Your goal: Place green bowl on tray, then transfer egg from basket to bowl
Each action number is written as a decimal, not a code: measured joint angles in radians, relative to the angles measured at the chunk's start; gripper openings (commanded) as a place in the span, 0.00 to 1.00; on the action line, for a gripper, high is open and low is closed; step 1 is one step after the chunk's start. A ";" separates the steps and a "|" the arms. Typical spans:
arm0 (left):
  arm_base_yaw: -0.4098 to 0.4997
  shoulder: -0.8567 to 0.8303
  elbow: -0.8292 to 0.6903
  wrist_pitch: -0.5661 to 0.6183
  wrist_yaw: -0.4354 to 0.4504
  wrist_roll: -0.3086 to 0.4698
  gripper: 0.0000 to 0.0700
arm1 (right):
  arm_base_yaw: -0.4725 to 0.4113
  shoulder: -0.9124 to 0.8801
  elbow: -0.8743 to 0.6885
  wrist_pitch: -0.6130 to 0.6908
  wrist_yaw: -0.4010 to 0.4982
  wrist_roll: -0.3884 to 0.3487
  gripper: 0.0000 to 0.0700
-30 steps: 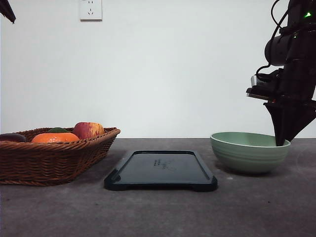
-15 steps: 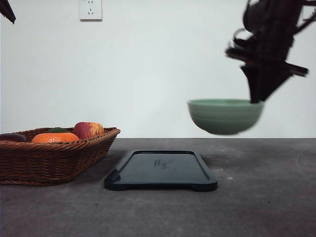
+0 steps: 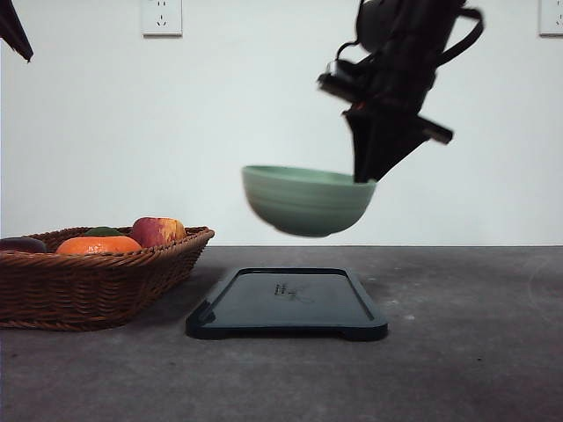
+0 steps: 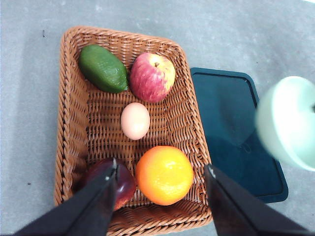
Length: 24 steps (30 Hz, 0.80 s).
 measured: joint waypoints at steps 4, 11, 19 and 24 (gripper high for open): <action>0.000 0.000 0.000 0.001 0.000 0.003 0.50 | 0.019 0.050 0.040 0.006 -0.002 0.011 0.01; 0.000 0.000 0.000 0.000 0.000 0.007 0.50 | 0.030 0.135 0.059 0.041 0.002 0.032 0.01; 0.000 0.000 0.000 -0.001 0.000 0.007 0.50 | 0.028 0.171 0.059 0.059 0.026 0.043 0.01; 0.000 0.000 0.000 -0.001 0.000 0.007 0.50 | 0.028 0.172 0.059 0.064 0.054 0.042 0.02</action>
